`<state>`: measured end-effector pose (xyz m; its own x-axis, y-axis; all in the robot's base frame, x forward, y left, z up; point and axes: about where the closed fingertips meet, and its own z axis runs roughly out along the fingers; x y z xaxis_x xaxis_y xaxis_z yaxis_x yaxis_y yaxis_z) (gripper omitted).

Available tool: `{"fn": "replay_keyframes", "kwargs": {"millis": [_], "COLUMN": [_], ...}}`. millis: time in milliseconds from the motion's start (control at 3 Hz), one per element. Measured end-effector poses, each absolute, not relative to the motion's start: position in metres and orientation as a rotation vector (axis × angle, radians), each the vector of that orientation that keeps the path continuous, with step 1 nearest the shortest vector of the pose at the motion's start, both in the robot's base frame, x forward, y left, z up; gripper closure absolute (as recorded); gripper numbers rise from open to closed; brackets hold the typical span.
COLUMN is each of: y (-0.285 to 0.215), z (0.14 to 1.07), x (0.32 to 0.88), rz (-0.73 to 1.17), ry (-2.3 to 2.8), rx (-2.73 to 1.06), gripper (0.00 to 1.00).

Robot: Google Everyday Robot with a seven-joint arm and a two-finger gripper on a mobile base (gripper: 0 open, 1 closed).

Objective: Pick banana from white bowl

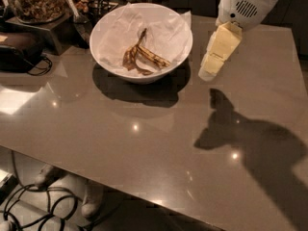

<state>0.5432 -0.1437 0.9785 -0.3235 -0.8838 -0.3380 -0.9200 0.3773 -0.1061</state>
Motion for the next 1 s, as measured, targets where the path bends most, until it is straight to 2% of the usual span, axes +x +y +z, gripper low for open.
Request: {"fn": "replay_keyframes", "kwargs": {"millis": [333, 667, 1000], "y": [-0.112, -0.109, -0.083], "z": [0.98, 0.981, 0.977], "x": [0.565, 0.569, 0.593], "rz": [0.157, 0.153, 0.27], "ry": [2.281, 2.265, 2.265], "rx": [-1.625, -1.613, -1.583], "gripper": [0.0, 0.0, 0.0]}}
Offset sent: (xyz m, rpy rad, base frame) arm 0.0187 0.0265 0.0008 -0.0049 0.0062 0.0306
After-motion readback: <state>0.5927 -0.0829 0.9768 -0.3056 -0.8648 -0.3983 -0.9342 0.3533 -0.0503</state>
